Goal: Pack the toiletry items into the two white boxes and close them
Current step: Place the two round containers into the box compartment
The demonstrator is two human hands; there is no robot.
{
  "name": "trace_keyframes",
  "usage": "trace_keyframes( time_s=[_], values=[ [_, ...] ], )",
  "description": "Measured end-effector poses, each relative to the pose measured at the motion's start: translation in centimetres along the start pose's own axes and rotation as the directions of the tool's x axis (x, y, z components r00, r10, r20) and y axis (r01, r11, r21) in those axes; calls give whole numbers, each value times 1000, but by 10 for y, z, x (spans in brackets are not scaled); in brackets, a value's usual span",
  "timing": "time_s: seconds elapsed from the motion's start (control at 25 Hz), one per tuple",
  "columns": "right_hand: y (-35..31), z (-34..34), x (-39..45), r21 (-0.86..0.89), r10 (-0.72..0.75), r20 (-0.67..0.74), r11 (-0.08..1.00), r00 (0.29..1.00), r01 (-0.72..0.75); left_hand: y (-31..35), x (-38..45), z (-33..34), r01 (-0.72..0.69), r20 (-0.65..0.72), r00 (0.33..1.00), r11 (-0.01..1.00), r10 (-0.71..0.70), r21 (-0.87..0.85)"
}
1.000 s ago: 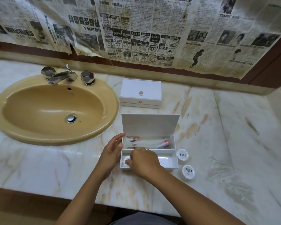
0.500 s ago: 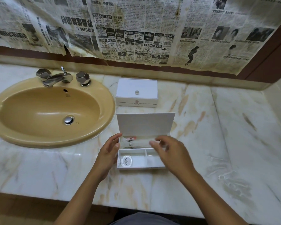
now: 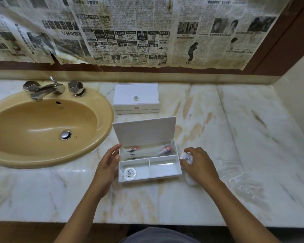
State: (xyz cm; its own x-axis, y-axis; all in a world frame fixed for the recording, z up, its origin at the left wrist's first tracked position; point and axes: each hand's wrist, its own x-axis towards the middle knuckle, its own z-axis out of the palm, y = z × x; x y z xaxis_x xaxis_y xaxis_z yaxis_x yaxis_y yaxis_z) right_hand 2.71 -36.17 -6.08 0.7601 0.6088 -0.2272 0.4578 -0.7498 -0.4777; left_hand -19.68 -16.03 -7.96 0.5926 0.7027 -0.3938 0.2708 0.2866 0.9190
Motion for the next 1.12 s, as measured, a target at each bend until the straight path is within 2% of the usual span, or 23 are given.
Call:
trace_keyframes(
  time_s=[0.28, 0.44, 0.6, 0.8, 0.92, 1.0, 1.12],
  values=[
    [-3, -1, -3, -9, -4, -45, 1000, 999, 4, 0, -1, 1, -4, 3, 1000, 1000, 4, 5],
    [-15, -17, -8, 45, 10, -138, 999, 990, -4, -2, 0, 0, -15, 15, 1000, 1000, 15, -11],
    [-50, -40, -16, 95, -62, -181, 992, 981, 80, -3, 0, 0, -18, 20, 1000, 1000, 18, -25],
    [-108, -23, -32, 35, -264, -102, 963, 959, 268, -2, 0, 1, -13, 17, 1000, 998, 14, -55],
    [-133, 5, -42, -27, -407, 63, 912, 911, 409, -1, -1, 2, -21, 15, 1000, 997, 22, -70],
    [-142, 20, -45, -46, -436, 168, 893, 884, 449, -1, -1, 1, -30, 17, 999, 998, 31, -63],
    [-146, 38, -40, -89, -404, 232, 897, 885, 433, -3, 0, 0, -36, 29, 999, 998, 38, -53]
  ],
)
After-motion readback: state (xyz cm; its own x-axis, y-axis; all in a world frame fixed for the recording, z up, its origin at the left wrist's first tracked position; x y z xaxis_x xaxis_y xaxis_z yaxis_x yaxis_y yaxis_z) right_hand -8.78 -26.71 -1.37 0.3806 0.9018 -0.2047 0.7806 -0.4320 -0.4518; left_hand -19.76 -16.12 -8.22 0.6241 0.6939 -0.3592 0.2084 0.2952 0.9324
